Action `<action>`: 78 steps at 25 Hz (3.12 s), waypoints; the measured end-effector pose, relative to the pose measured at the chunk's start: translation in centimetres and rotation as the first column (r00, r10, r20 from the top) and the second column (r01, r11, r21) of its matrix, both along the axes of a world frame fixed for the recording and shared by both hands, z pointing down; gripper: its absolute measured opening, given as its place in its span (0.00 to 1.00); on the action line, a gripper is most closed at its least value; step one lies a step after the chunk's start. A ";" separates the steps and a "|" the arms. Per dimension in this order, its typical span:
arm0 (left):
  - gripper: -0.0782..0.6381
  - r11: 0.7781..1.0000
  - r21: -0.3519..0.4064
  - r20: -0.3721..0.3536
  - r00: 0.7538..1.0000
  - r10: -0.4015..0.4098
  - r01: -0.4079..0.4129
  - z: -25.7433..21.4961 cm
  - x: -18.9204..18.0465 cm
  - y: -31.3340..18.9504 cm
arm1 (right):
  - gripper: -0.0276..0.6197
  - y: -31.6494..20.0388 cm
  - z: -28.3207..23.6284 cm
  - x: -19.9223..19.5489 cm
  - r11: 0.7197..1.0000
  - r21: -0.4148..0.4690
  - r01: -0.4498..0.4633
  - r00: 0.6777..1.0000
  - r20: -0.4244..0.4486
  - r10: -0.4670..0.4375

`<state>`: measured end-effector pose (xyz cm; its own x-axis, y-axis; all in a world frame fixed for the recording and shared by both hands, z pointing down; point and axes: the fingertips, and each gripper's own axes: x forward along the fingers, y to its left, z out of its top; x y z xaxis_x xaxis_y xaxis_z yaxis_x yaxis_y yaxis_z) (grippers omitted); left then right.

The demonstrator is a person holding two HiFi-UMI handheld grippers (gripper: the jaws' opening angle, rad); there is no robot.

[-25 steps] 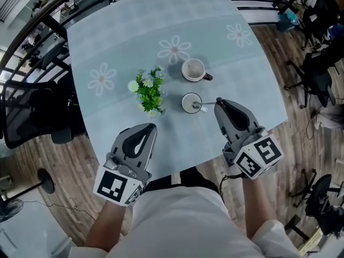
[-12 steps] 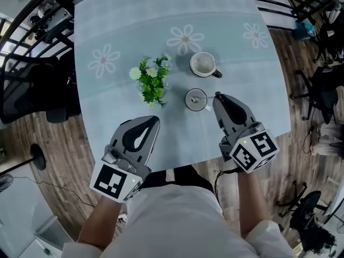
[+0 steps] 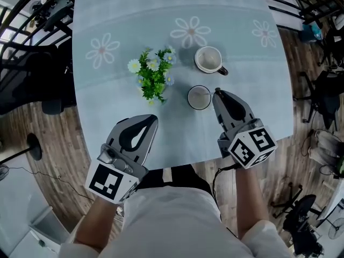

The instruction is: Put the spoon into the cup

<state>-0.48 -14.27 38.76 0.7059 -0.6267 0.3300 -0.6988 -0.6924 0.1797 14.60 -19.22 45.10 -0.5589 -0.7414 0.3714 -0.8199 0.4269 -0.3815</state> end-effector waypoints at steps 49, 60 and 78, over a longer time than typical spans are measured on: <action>0.13 0.999 -0.033 -0.022 1.000 0.008 -0.009 2.1 0.4 -1.1 | 0.13 -0.3 6.6 0.6 0.991 -0.105 -0.083 0.993 -0.088 0.073; 0.13 0.999 -0.012 -0.021 0.999 0.044 -0.044 1.1 0.5 -0.8 | 0.19 0.4 6.2 1.0 0.986 -0.112 -0.121 0.991 -0.063 0.114; 0.13 0.984 0.109 -0.069 0.986 0.151 -0.143 -5.4 0.0 -0.1 | 0.22 3.9 -4.2 2.3 0.969 0.050 -0.241 0.966 -0.087 0.245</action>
